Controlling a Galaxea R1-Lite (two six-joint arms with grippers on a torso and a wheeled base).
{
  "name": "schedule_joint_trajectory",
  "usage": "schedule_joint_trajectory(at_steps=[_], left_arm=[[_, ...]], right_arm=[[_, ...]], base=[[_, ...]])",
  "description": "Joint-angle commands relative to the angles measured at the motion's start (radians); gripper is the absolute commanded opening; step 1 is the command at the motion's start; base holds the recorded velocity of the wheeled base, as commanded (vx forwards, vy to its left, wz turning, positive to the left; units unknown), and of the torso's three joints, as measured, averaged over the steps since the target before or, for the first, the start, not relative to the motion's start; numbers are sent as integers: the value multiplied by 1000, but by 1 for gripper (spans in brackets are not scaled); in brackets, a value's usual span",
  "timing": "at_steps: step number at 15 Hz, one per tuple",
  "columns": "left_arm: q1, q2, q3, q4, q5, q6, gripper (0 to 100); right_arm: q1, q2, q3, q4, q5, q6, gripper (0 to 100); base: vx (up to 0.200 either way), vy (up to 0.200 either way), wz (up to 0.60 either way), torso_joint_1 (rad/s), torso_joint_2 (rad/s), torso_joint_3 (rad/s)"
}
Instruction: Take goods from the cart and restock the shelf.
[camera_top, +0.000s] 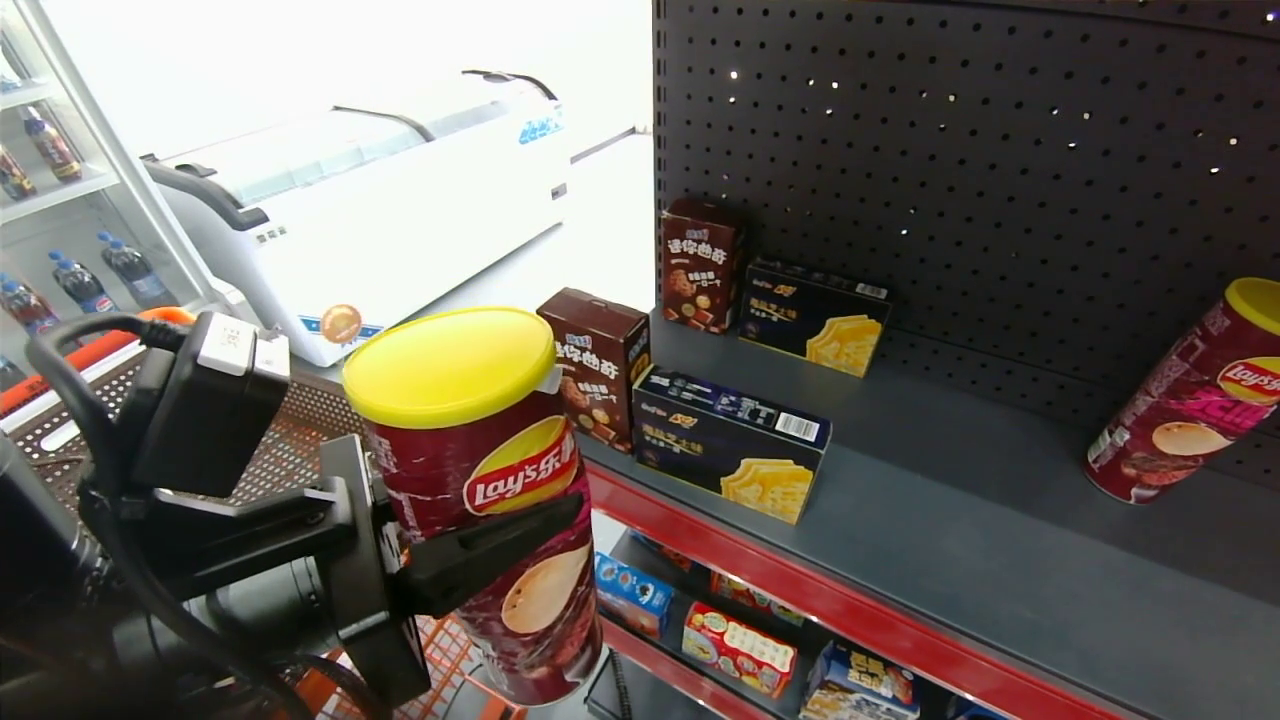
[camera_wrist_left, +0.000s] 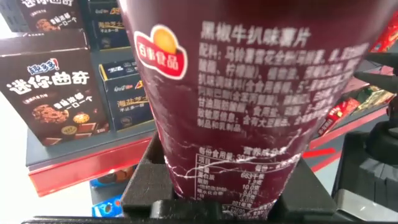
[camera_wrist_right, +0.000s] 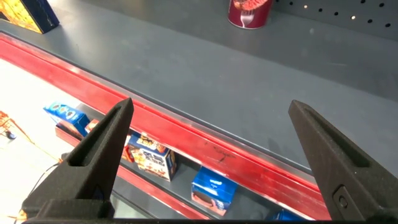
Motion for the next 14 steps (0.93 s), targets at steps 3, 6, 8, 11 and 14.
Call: schedule_joint_trajectory(at_steps=[3, 6, 8, 11, 14], left_arm=[[-11, 10, -13, -1, -12, 0, 0], [-20, 9, -11, -1, -36, 0, 0], [-20, 10, -13, -1, -35, 0, 0], [-15, 10, -13, -1, -35, 0, 0], [-14, 9, -11, -1, -35, 0, 0]], right_arm=[[1, 1, 0, 0, -1, 0, 100], [1, 1, 0, 0, 0, 0, 100], [1, 1, 0, 0, 0, -2, 100], [1, 1, 0, 0, 0, -2, 100], [-1, 1, 0, 0, 0, 1, 100]], base=[[0, 0, -600, 1, -1, 4], [0, 0, -600, 1, 7, 2], [0, 0, -600, 2, 5, 5], [0, 0, -600, 2, 1, -2], [0, 0, -600, 4, 2, 5]])
